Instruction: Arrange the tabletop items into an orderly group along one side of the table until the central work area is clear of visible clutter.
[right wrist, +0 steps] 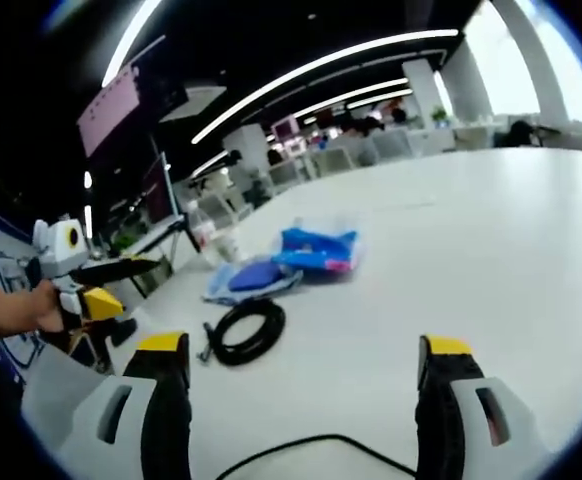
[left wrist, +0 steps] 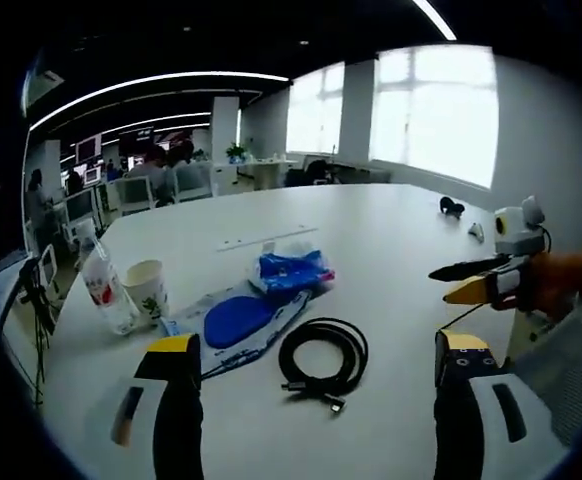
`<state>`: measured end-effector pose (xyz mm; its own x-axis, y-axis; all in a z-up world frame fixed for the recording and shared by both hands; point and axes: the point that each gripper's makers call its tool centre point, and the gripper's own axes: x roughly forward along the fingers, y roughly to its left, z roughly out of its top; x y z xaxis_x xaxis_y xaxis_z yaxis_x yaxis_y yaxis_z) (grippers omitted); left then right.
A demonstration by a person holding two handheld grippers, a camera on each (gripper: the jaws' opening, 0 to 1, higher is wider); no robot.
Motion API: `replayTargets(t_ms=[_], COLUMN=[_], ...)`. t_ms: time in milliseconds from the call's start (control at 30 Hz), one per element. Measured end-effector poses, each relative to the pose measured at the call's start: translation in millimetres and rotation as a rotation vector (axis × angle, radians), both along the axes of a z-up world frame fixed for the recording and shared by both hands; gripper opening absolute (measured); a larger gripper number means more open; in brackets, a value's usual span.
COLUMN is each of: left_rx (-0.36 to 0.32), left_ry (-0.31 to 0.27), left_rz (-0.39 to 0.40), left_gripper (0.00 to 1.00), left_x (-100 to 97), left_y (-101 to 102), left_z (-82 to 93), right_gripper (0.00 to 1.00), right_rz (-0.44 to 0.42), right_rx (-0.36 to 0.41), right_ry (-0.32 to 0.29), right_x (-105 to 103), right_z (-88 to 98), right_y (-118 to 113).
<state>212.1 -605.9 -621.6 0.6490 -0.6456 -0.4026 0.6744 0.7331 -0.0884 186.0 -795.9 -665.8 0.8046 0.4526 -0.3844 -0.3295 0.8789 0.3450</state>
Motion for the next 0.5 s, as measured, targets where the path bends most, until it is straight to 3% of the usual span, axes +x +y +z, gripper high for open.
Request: replayTargets(t_ms=[200, 500], left_rx=[-0.005, -0.005], left_ry=[0.013, 0.021], left_rz=[-0.007, 0.016], left_gripper=[0.96, 0.95], left_x=[11.8, 34.7], left_y=[-5, 3], left_z=[-5.5, -7.0], right_gripper=[0.92, 0.91], right_rz=[0.003, 0.023], right_rx=[-0.008, -0.016], right_ry=[0.003, 0.003], right_x=[16, 38], right_z=[1.3, 2.0], right_y=[0, 11])
